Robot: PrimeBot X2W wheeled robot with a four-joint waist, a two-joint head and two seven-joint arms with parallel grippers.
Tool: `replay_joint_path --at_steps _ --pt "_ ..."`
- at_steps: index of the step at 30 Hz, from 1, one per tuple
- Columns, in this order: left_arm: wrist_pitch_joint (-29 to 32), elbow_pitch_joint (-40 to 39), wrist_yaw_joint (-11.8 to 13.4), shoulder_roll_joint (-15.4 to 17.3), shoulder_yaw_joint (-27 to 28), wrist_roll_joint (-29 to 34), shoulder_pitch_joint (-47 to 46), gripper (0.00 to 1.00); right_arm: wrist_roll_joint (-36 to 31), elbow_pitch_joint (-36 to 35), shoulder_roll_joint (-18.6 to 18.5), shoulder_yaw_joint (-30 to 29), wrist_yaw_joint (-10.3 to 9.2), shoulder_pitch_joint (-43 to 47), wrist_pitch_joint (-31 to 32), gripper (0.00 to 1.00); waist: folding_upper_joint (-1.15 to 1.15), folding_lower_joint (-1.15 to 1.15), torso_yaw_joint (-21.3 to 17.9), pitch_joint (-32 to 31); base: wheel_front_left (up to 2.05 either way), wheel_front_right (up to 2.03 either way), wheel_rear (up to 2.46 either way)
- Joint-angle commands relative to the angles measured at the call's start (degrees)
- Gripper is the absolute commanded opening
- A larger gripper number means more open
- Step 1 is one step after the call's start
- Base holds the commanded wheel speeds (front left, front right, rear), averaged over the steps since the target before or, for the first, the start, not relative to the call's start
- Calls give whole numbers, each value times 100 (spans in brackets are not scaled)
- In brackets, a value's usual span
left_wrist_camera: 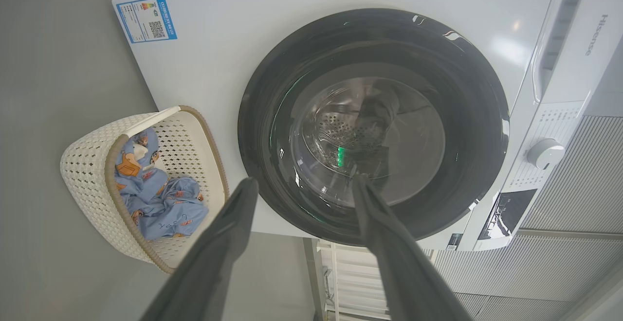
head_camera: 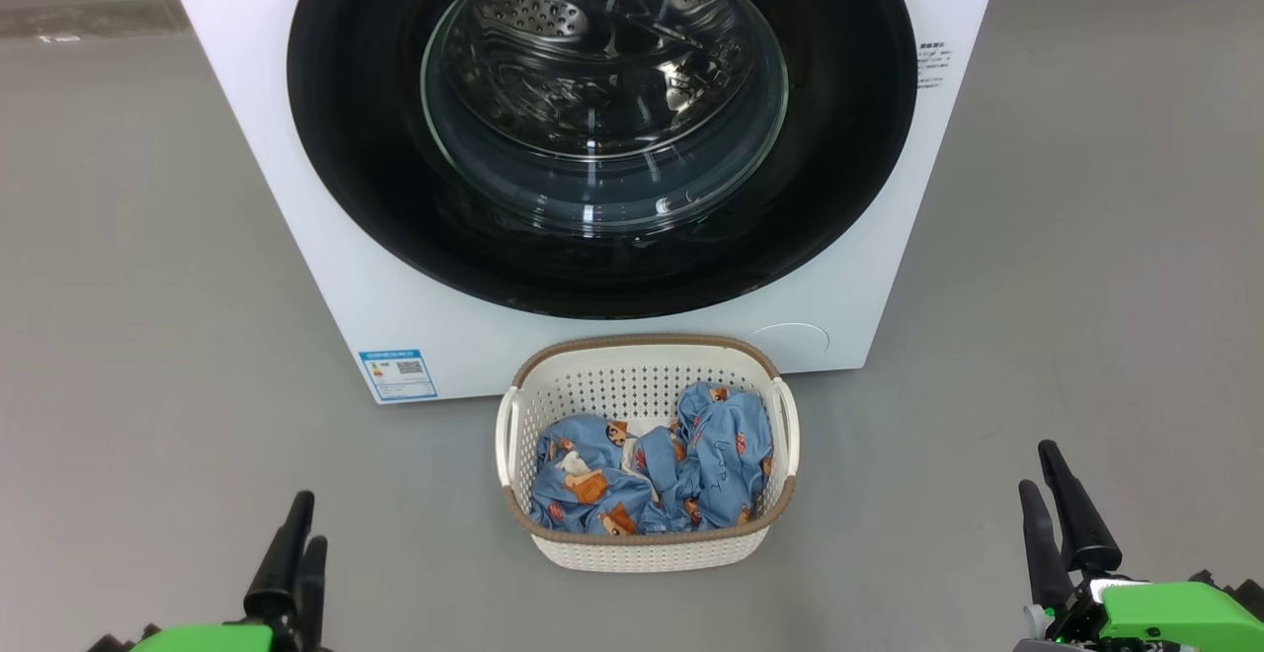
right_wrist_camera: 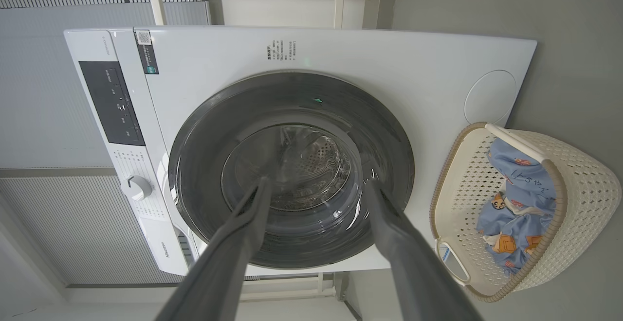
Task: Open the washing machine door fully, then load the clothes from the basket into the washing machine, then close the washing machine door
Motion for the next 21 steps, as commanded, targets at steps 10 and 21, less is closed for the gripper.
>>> replay_joint_path --at_steps 10,21 --pt "-247 -331 -20 127 -107 461 -360 100 -382 -350 -211 321 3 -364 -265 100 0 -1 -9 -3 0 0 0" --pt "-420 -421 -26 142 -190 1180 -424 100 -857 -463 -312 494 3 -457 -451 100 0 -1 -26 -3 0 0 0"
